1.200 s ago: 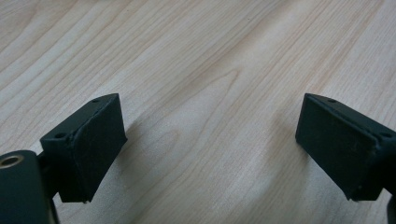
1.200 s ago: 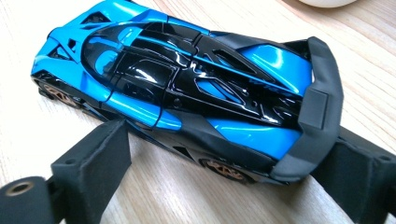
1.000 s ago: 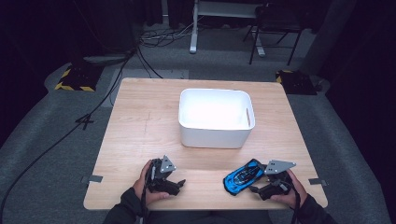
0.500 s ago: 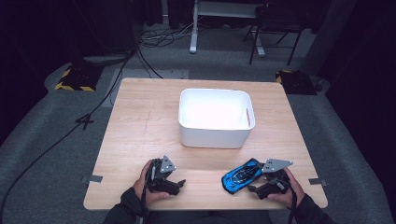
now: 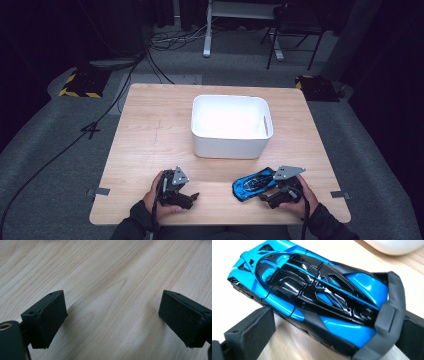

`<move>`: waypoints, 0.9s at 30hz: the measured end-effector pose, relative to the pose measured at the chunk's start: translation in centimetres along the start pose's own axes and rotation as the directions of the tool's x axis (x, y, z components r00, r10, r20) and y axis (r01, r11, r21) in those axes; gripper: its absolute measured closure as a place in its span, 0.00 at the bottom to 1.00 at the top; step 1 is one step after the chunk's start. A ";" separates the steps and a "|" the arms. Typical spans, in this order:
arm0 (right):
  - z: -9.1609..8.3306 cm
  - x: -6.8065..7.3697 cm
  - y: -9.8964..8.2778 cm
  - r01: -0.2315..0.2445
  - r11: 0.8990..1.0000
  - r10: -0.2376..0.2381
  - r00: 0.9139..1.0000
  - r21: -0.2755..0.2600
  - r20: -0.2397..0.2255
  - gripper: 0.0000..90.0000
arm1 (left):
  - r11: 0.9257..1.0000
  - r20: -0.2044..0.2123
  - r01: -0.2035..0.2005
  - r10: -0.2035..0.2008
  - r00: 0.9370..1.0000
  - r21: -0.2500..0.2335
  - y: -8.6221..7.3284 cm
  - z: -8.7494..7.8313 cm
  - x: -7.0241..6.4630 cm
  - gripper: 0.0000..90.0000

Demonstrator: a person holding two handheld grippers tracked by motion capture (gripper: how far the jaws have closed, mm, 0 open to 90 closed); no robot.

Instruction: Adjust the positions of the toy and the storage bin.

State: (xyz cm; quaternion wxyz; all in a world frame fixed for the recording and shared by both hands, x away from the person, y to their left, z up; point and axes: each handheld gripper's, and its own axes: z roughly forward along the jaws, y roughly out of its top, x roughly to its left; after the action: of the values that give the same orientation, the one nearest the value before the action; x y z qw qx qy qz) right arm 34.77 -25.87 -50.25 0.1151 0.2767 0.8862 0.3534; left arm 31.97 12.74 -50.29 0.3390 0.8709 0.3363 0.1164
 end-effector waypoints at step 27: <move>2.6 1.0 2.8 -0.007 1.000 0.007 1.000 -0.016 -0.003 0.03 | 0.977 0.173 -0.212 0.204 0.964 0.026 5.2 4.6 -4.5 0.01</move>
State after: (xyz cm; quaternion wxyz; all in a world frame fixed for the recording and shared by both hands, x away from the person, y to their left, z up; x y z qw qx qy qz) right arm 36.10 -22.15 -50.27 0.1145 0.2783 0.8826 0.3613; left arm 33.24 4.55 -50.16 0.3328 0.9154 0.2156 0.0692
